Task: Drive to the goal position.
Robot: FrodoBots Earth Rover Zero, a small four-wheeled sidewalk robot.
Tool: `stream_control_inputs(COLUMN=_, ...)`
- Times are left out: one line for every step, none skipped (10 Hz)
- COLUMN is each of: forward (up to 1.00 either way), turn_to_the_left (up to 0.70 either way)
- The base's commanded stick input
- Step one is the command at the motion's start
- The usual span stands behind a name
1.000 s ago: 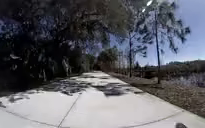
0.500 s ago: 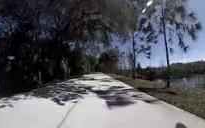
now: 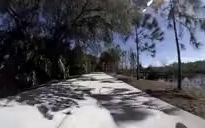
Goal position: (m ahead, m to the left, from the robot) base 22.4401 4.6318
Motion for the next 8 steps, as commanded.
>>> stream_control_inputs(forward=1.00, turn_to_the_left=0.00)
stream_control_inputs(forward=1.00, turn_to_the_left=0.00)
stream_control_inputs(forward=1.00, turn_to_the_left=0.00)
stream_control_inputs(forward=1.00, turn_to_the_left=0.00)
stream_control_inputs(forward=1.00, turn_to_the_left=0.00)
stream_control_inputs(forward=1.00, turn_to_the_left=0.00)
stream_control_inputs(forward=1.00, turn_to_the_left=0.00)
stream_control_inputs(forward=1.00, turn_to_the_left=-0.04)
